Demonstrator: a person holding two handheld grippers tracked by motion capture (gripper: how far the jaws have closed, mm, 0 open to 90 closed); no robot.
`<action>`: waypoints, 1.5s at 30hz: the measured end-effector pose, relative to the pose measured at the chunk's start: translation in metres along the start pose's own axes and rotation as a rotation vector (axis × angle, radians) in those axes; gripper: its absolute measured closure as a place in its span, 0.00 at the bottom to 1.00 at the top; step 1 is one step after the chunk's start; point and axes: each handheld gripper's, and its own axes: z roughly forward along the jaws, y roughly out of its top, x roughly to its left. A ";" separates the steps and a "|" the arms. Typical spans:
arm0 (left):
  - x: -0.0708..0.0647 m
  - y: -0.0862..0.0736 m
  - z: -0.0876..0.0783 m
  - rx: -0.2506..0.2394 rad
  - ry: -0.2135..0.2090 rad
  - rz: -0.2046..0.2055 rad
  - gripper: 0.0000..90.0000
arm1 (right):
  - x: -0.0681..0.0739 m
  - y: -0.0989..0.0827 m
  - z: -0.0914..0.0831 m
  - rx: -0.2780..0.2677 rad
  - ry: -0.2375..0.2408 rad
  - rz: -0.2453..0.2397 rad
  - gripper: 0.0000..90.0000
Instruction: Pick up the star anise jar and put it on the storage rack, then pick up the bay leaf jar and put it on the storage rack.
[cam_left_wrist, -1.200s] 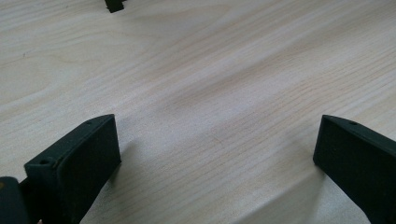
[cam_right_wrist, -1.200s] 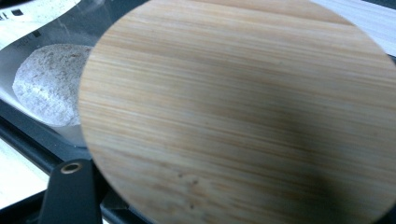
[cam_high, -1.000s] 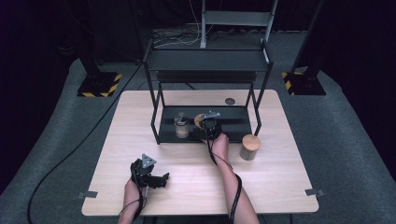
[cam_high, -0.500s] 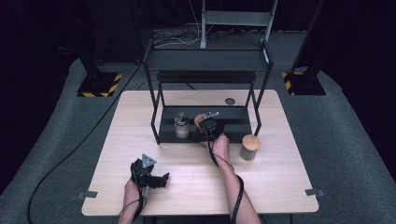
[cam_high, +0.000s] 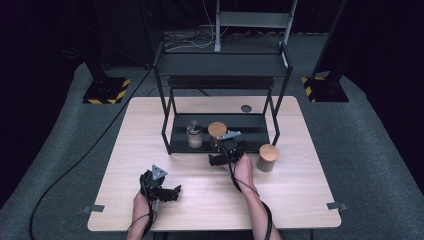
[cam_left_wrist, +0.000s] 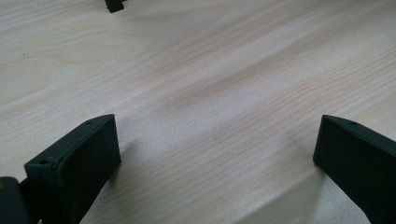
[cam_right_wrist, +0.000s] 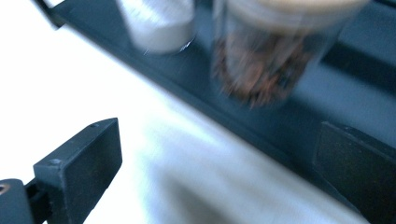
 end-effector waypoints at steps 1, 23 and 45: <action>0.000 0.000 0.000 0.000 0.000 0.000 0.00 | 0.002 -0.005 -0.003 0.005 0.001 -0.005 0.00; 0.000 0.000 0.000 0.000 0.000 0.000 0.00 | 0.010 -0.102 -0.049 0.026 -0.003 0.031 0.02; 0.000 0.000 0.000 0.000 0.000 0.000 0.00 | -0.045 -0.129 -0.097 -0.057 -0.154 0.160 0.02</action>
